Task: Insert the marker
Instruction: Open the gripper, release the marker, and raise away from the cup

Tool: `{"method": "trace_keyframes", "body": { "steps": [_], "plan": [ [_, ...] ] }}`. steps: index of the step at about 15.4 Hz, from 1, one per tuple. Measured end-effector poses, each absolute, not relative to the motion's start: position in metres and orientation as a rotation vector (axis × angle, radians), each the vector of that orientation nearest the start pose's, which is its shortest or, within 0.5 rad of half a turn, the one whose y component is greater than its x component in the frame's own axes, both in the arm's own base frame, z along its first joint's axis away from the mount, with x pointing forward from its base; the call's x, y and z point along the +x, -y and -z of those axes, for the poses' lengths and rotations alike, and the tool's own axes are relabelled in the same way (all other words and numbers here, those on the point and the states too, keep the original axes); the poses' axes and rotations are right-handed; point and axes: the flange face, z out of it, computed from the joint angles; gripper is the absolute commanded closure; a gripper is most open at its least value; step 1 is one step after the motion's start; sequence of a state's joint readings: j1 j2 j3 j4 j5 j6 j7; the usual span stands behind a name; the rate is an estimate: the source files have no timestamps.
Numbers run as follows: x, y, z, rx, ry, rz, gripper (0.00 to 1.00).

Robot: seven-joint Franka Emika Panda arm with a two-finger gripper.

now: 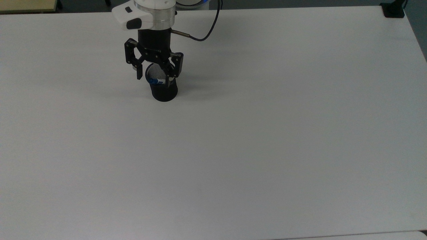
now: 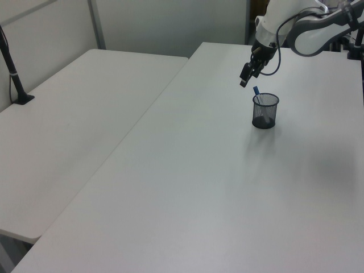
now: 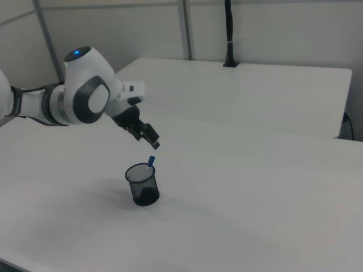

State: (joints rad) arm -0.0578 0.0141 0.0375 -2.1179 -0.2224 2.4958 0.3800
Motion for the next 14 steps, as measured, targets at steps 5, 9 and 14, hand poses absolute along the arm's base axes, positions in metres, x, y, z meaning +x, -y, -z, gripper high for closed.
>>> {"method": "trace_keyframes", "body": {
  "steps": [5, 9, 14],
  "plan": [
    [0.577, -0.04, -0.466, -3.211, -0.285, 0.482, 0.0],
    [0.57, -0.067, -0.478, -3.277, -0.192, 0.308, 0.0],
    [0.566, -0.064, -0.528, -3.24, -0.026, 0.082, 0.0]
  ]
}}
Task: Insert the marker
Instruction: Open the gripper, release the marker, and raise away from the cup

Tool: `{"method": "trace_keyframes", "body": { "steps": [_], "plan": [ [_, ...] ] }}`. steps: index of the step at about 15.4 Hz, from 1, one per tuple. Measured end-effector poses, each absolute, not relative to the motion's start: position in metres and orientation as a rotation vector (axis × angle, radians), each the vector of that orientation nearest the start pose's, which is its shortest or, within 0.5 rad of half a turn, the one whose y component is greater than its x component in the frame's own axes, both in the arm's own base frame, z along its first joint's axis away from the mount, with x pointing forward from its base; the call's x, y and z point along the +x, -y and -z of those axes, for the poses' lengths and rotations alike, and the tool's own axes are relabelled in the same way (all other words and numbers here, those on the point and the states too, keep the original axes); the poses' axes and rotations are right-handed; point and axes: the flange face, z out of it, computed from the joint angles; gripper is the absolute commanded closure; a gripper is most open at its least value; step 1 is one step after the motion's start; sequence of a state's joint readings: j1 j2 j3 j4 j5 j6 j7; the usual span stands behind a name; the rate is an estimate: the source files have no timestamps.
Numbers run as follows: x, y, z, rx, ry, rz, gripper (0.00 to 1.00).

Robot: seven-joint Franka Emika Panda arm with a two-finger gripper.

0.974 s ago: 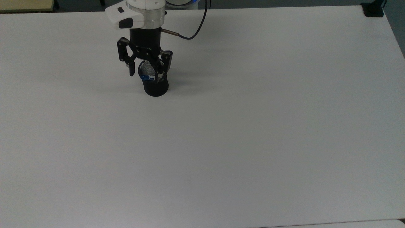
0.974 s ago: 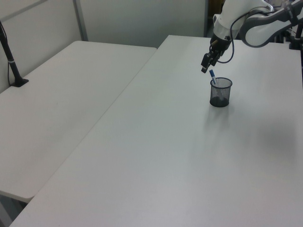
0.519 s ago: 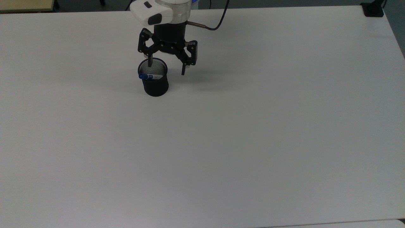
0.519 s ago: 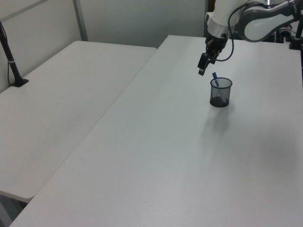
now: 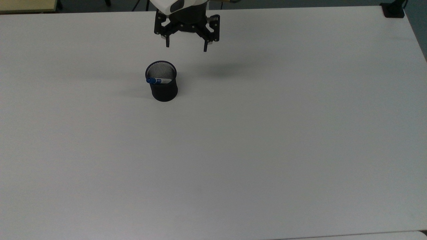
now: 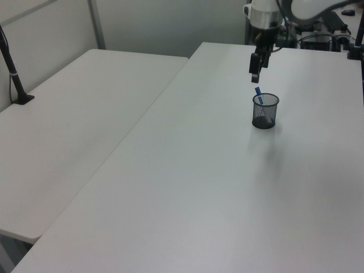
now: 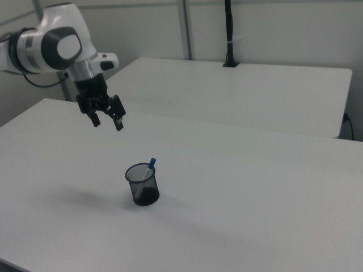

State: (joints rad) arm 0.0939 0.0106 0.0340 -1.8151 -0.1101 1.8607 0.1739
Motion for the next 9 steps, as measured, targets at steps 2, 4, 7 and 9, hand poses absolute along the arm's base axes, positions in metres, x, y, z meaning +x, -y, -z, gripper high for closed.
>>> {"method": "trace_keyframes", "body": {
  "steps": [2, 4, 7, 9],
  "plan": [
    [0.565, -0.059, -0.539, -3.223, 0.019, 0.042, 0.0],
    [0.566, -0.049, -0.543, -3.219, 0.007, 0.04, 0.0],
    [0.567, -0.038, -0.542, -3.219, -0.009, 0.032, 0.0],
    [0.567, -0.037, -0.542, -3.219, -0.01, 0.031, 0.0]
  ]
}}
